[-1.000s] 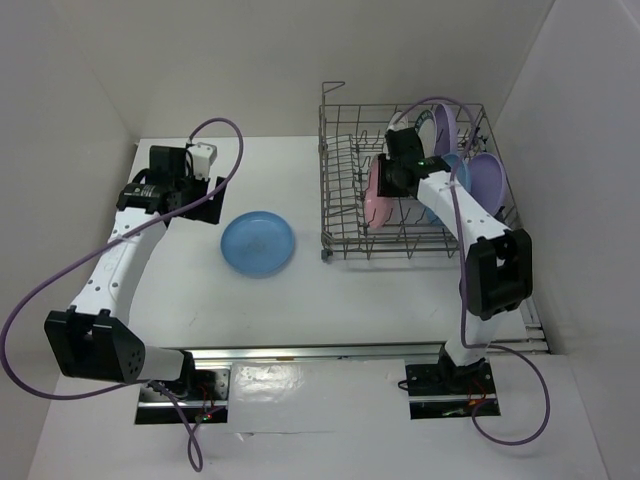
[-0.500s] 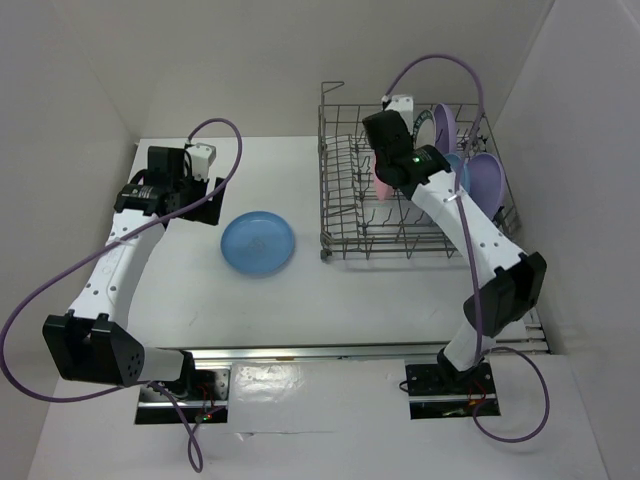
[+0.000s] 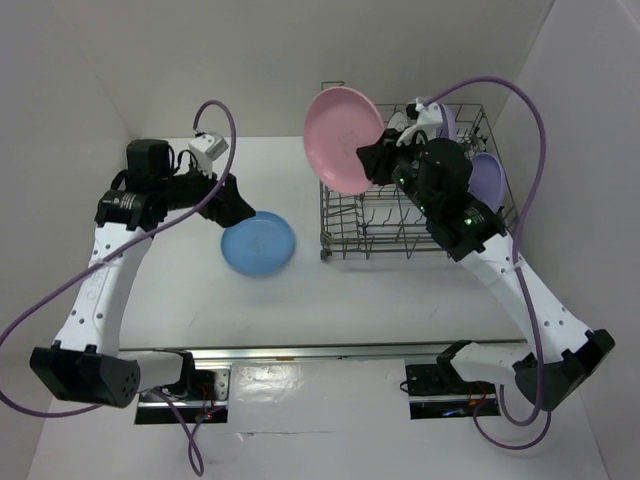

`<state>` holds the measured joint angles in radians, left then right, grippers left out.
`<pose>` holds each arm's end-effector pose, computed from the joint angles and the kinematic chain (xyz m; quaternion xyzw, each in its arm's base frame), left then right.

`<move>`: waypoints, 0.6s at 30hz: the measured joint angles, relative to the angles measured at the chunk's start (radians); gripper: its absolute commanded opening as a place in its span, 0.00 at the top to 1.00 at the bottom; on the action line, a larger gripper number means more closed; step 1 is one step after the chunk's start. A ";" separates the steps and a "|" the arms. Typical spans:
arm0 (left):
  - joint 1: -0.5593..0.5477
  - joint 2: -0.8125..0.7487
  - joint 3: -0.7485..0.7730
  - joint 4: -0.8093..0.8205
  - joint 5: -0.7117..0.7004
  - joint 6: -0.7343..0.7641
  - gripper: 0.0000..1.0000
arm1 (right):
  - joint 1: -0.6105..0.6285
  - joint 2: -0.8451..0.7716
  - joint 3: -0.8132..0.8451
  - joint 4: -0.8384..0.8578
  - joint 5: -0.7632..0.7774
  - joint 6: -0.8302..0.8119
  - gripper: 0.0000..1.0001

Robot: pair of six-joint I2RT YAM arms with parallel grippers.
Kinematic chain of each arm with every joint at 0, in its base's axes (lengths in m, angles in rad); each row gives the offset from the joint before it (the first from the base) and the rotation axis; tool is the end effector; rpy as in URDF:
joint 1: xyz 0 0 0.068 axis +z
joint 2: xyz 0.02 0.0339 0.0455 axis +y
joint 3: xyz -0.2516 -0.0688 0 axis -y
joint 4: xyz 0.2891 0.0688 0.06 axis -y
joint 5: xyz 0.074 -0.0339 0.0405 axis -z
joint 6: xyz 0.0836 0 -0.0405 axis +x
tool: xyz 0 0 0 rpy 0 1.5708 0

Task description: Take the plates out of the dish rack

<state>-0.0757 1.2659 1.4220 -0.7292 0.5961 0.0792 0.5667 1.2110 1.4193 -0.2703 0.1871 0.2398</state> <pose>0.3365 -0.0726 0.3801 0.2050 0.8260 -0.2571 0.4578 0.3101 0.1789 0.4578 -0.0549 0.7262 0.2050 0.6539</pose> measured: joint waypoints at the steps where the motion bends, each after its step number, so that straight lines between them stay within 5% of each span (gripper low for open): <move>1: -0.002 -0.024 -0.019 0.020 0.083 -0.004 0.00 | -0.006 -0.010 -0.040 0.047 -0.079 0.023 1.00; 9: -0.005 -0.054 -0.118 0.148 0.373 -0.087 0.00 | -0.031 0.113 -0.233 0.318 -0.518 0.146 1.00; 18: -0.005 -0.011 -0.171 0.193 0.282 -0.131 0.00 | -0.031 0.140 -0.356 0.519 -0.718 0.272 1.00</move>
<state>-0.0811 1.2552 1.2510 -0.5358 0.8780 -0.0521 0.5354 1.3510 1.0630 0.2485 -0.5304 0.5114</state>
